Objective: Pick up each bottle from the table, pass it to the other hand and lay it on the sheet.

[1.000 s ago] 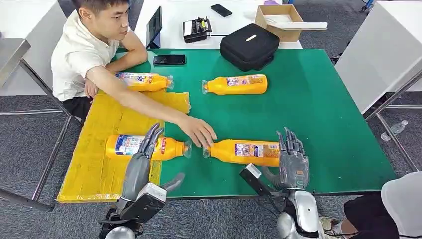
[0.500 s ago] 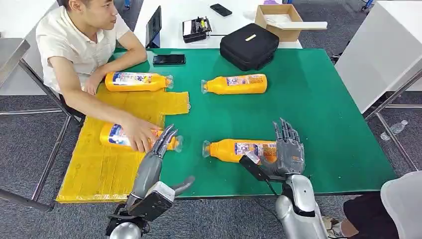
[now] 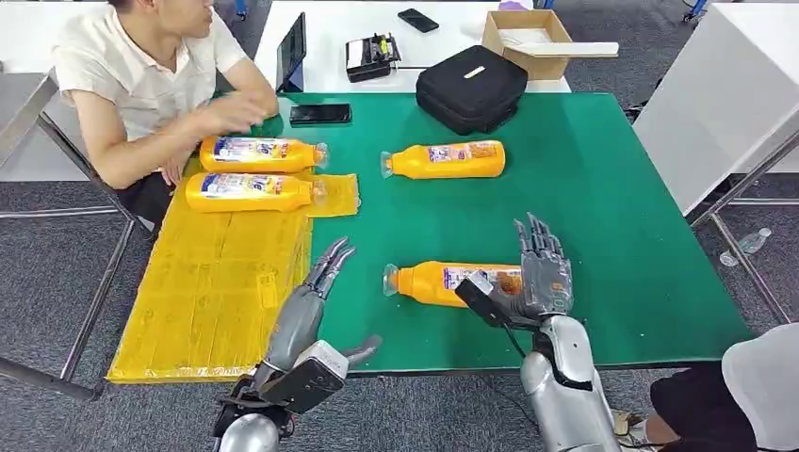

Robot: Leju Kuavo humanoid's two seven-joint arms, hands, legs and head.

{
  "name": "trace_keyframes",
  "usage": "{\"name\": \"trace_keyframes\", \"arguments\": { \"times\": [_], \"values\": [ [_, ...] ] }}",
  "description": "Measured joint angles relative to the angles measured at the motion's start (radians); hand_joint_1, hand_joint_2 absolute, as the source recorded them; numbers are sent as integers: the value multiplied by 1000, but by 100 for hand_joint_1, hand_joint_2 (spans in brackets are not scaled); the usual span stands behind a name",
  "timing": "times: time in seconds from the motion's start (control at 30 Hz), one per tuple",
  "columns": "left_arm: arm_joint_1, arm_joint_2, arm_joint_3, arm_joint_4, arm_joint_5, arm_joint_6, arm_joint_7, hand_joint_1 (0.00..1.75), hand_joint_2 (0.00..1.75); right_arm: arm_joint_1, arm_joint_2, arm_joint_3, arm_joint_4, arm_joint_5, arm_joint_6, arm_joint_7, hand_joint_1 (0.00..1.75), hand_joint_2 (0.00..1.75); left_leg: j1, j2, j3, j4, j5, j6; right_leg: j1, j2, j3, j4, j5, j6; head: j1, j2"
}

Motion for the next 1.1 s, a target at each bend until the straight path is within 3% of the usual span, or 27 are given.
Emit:
{"name": "trace_keyframes", "arguments": {
  "times": [0.57,0.83,1.1],
  "values": [
    [-4,3,-11,4,-1,0,3,0,175,1,7,5,33,-58,11,-40,0,175,0,2,6,0,0,0,0,0,5,0,0,0,0,0],
    [-9,6,-29,5,-22,23,1,0,175,44,13,63,33,-248,66,-164,0,175,0,1,5,0,0,0,0,0,5,0,0,0,0,0],
    [-11,8,-34,5,-24,33,-5,0,175,73,5,112,27,-277,63,-192,0,175,0,1,2,0,0,0,0,0,2,0,0,0,0,0]
  ]
}}
